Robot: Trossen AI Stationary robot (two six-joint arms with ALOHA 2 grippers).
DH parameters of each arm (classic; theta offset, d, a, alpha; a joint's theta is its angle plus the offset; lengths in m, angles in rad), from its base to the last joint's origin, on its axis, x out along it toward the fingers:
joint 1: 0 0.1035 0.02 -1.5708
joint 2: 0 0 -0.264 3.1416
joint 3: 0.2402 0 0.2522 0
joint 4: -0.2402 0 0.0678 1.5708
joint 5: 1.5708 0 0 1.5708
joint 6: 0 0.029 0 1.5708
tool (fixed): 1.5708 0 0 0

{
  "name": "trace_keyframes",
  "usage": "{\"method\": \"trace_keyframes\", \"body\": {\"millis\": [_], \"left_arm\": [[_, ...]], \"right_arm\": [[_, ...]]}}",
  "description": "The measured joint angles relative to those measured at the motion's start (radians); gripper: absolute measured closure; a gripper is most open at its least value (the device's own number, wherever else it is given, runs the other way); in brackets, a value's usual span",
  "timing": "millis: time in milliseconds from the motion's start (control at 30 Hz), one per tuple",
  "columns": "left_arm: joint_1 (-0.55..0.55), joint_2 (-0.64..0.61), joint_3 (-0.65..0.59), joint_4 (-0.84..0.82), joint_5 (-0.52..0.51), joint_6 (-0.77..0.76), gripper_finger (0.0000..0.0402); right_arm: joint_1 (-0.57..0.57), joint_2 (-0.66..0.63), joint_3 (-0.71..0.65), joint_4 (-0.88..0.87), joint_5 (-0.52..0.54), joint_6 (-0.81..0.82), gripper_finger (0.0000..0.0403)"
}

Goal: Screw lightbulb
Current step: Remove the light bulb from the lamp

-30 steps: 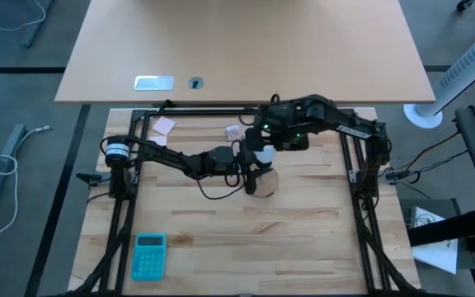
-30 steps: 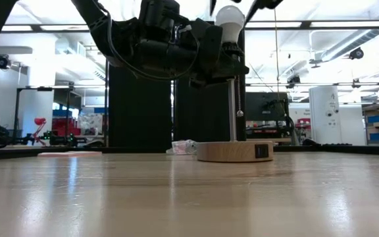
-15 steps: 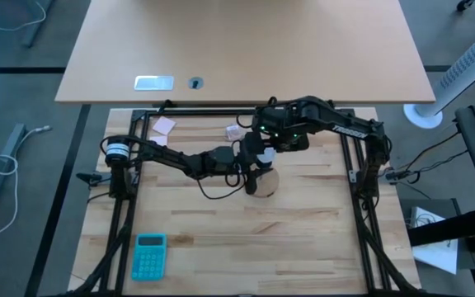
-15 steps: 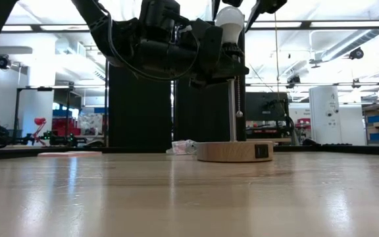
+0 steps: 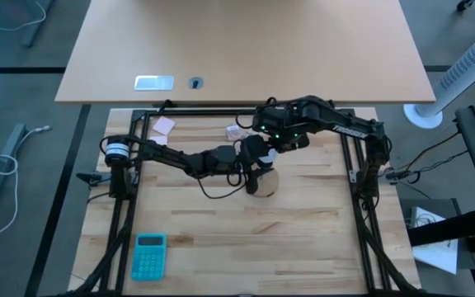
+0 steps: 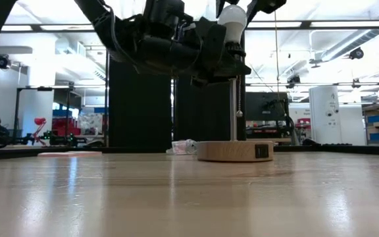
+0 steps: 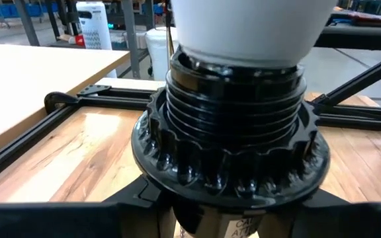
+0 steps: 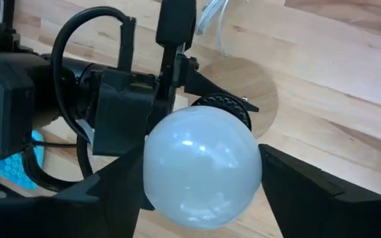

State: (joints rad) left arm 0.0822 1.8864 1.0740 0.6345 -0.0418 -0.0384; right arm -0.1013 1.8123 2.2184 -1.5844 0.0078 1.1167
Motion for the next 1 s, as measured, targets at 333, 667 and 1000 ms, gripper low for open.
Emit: {"method": "trace_keyframes", "body": {"millis": [333, 667, 1000], "left_arm": [[0.0, -0.016, 0.211, -0.345, -0.001, 0.055, 0.0265], [0.004, -0.021, 0.472, -0.854, -0.001, 0.06, 0.0265], [0.014, -0.023, 0.6, -1.126, -0.055, 0.051, 0.0265]], "right_arm": [[-0.041, -0.114, 0.018, 0.016, 0.03, -0.001, 0.0034], [-0.071, -0.256, -0.027, 0.014, 0.123, -0.032, 0.0028], [-0.075, -0.301, -0.171, 0.012, 0.09, -0.045, 0.0028]]}}
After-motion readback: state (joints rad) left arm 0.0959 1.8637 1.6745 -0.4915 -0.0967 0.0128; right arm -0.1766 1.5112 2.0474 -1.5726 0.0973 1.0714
